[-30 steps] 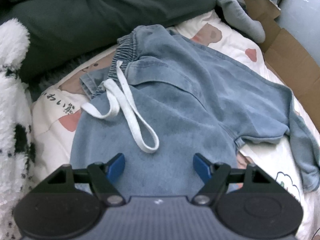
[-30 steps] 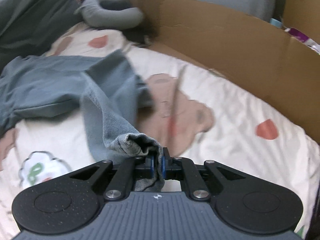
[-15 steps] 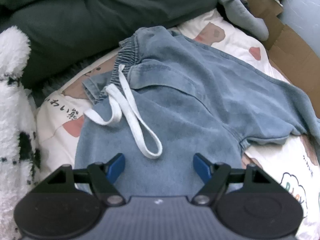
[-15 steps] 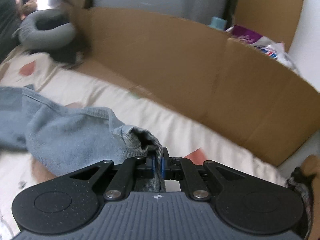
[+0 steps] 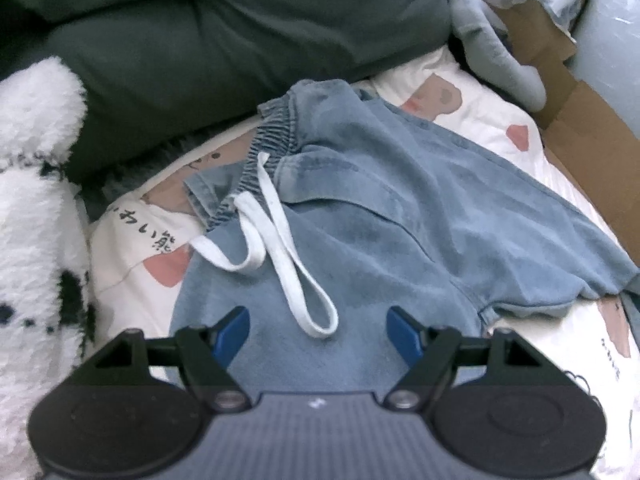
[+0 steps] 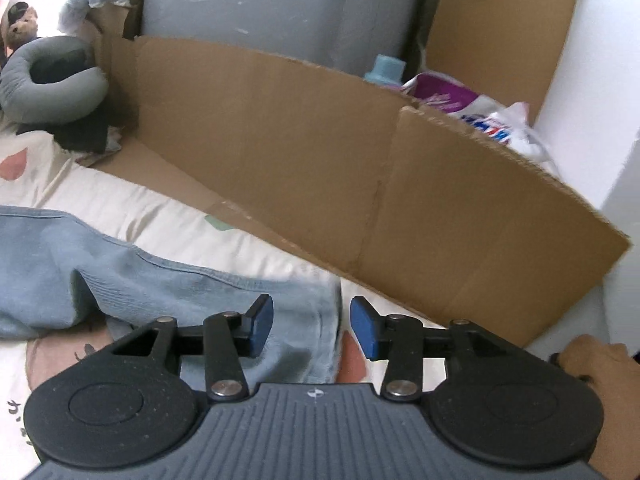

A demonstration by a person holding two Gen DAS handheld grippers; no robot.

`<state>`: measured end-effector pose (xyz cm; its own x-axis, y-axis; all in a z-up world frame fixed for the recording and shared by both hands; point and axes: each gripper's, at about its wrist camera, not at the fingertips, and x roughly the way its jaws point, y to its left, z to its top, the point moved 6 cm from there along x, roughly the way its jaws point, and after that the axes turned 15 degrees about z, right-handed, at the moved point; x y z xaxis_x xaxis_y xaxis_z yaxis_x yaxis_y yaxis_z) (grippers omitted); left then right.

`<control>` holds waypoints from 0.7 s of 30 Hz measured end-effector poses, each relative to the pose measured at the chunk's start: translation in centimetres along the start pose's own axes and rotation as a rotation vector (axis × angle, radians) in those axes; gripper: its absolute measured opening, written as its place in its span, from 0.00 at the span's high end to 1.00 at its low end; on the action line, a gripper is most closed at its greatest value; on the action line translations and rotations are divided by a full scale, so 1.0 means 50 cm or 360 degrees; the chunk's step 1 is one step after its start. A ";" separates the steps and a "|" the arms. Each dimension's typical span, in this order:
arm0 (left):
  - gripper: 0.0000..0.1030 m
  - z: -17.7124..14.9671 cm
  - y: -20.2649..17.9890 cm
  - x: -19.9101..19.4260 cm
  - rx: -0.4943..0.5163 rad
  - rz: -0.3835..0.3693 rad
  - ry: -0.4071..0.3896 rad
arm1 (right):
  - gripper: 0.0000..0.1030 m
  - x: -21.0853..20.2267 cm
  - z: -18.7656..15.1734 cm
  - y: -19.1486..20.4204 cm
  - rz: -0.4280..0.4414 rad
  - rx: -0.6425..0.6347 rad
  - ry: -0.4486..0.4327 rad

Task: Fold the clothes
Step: 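Lower the cuff onto the sheet and open the right gripper, then close the left gripper on the denim pants and lift them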

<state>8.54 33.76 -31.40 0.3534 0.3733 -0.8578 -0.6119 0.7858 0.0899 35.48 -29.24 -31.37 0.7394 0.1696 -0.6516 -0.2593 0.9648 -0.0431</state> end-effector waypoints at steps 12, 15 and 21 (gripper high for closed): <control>0.25 -0.030 0.104 -0.066 -0.0058 0.0064 -0.0006 | 0.49 -0.090 -0.064 0.104 0.0206 0.0158 -0.0033; 0.24 -0.050 0.139 -0.068 -0.0098 0.0124 0.0015 | 0.48 -0.101 -0.077 0.147 0.0278 0.0154 -0.0018; 0.24 -0.121 0.164 -0.064 -0.0188 0.0049 0.0142 | 0.44 -0.117 -0.114 0.230 0.0413 0.0150 0.0038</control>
<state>-1.88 36.04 -30.96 0.2719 0.3467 -0.8977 -0.7023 0.7092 0.0612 24.64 -20.27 -32.36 0.6404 0.4101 -0.6494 -0.3784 0.9042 0.1978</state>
